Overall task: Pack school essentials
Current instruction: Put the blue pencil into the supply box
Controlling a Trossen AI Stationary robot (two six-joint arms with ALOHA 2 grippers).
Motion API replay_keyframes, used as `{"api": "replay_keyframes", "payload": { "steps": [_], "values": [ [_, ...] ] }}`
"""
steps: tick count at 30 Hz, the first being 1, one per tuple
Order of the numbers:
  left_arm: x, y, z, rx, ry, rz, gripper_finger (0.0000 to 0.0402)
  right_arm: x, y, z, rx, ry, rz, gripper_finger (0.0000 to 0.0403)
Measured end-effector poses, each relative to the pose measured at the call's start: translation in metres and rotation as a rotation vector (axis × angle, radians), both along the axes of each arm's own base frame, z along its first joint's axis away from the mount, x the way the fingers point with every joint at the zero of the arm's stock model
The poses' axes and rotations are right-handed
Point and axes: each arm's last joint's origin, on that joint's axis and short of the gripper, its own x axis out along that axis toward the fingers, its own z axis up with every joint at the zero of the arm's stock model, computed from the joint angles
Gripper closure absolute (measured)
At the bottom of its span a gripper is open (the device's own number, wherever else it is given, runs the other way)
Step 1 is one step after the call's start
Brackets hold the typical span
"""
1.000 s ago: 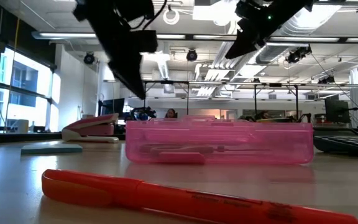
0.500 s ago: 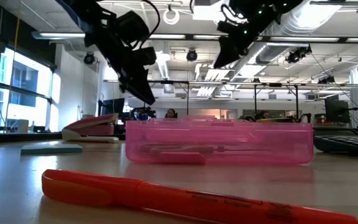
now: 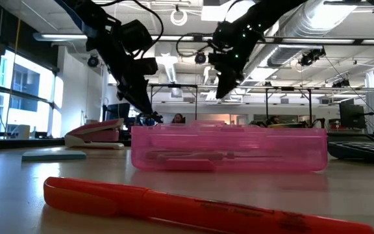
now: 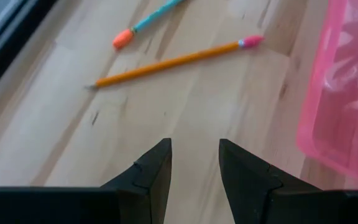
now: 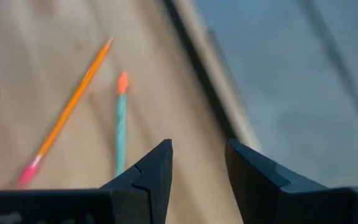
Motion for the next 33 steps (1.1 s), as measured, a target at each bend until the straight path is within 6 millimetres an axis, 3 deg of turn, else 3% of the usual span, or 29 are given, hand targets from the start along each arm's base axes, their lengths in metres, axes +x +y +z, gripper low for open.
{"api": "replay_keyframes", "payload": {
  "steps": [7,17,26,33],
  "values": [
    [0.002,-0.008,-0.002,-0.018,0.032,-0.027,0.028,-0.013,0.011,-0.024,0.165,0.173,-0.005,0.0263],
    [0.005,-0.012,-0.002,-0.031,0.017,-0.013,0.028,-0.026,0.022,-0.066,0.281,0.254,0.008,0.0263],
    [0.005,-0.011,-0.001,-0.042,0.005,0.011,0.028,-0.028,0.038,-0.104,0.251,0.275,0.032,0.0263],
    [0.005,-0.011,-0.001,-0.056,-0.003,0.034,0.028,-0.022,0.049,-0.115,0.21,0.237,0.074,0.0263]
  ]
}}
